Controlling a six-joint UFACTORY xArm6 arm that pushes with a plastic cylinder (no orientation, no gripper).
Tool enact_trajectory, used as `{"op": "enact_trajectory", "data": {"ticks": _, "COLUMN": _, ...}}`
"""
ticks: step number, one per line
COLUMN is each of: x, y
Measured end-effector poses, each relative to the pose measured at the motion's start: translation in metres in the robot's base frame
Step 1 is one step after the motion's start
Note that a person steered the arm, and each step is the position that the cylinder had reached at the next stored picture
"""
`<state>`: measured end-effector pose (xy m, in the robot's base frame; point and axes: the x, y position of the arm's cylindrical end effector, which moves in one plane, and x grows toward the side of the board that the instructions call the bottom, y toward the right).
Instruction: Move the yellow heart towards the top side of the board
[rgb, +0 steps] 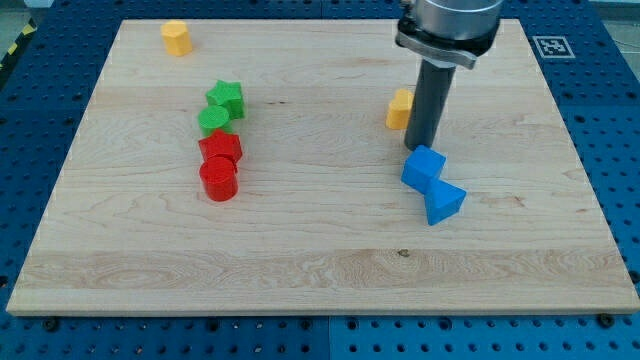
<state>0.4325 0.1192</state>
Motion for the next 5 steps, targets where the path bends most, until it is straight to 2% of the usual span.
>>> {"op": "enact_trajectory", "data": {"ticks": 1, "x": -0.001, "y": 0.022}}
{"op": "enact_trajectory", "data": {"ticks": 2, "x": -0.012, "y": 0.017}}
{"op": "enact_trajectory", "data": {"ticks": 4, "x": -0.045, "y": -0.052}}
{"op": "enact_trajectory", "data": {"ticks": 5, "x": -0.065, "y": -0.056}}
